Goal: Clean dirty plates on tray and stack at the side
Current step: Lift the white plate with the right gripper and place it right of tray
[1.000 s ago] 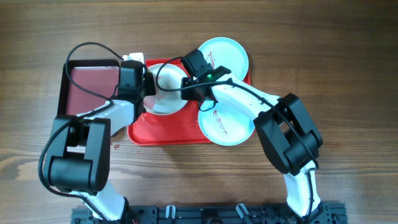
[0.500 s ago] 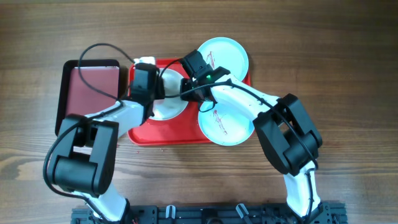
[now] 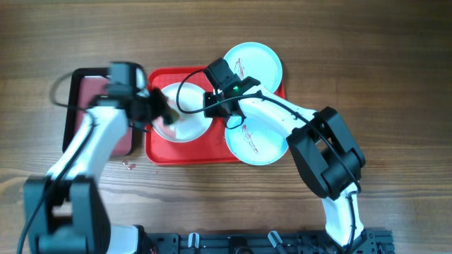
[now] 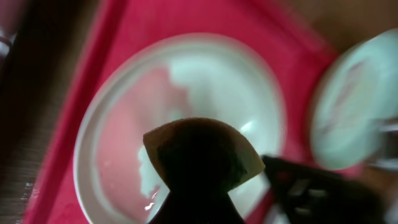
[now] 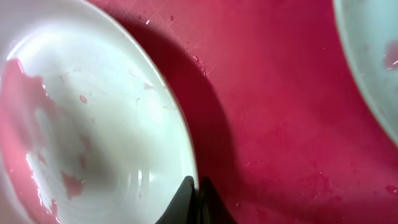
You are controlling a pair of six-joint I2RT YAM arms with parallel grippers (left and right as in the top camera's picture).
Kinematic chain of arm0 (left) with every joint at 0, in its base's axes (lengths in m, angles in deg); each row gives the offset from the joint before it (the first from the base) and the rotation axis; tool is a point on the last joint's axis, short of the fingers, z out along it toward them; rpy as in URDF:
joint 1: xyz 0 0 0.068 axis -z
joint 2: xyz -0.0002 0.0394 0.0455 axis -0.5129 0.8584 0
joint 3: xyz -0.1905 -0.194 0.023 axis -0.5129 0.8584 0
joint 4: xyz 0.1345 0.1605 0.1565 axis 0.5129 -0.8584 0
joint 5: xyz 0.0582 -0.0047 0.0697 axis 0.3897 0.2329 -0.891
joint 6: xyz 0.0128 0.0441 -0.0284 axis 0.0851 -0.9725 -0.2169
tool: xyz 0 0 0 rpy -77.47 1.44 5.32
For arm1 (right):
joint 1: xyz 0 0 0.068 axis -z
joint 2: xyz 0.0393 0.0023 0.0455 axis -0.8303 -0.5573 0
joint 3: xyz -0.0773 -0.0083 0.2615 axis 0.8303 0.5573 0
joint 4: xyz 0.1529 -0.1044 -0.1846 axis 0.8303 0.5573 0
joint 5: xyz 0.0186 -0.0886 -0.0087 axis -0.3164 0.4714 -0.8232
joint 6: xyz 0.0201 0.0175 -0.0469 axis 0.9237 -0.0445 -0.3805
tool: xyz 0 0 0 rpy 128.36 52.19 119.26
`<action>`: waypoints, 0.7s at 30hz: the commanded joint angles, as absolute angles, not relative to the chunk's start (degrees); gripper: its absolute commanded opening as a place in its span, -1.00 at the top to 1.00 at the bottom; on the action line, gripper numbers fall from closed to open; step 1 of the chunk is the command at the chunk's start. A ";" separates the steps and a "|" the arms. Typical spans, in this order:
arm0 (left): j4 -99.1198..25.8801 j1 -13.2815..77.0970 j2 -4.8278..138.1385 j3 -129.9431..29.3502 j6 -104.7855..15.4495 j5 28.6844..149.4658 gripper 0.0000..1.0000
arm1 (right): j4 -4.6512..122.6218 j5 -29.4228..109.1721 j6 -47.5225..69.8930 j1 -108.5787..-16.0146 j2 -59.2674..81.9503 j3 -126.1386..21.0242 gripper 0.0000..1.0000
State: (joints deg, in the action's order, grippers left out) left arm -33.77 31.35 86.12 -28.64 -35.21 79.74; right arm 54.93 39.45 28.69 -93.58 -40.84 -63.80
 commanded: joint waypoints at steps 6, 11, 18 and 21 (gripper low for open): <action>-44.67 17.45 75.43 -31.17 -43.41 77.45 0.92 | 63.65 40.78 18.18 -93.63 -39.05 -69.09 0.91; -44.26 17.45 75.76 -31.13 -43.39 77.45 0.92 | 70.03 67.27 16.80 -97.17 -32.60 -72.50 0.91; -44.52 17.45 79.17 -31.13 -42.93 77.47 0.92 | 69.09 114.88 10.40 -111.81 -31.12 -72.48 0.91; -44.76 17.45 81.33 -31.13 -42.93 77.47 0.92 | 66.58 122.11 7.03 -115.90 -31.12 -72.48 0.91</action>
State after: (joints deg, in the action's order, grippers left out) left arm -44.78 17.65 79.85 -31.39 -41.86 77.73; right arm 68.13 108.60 10.70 -114.20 -32.16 -71.19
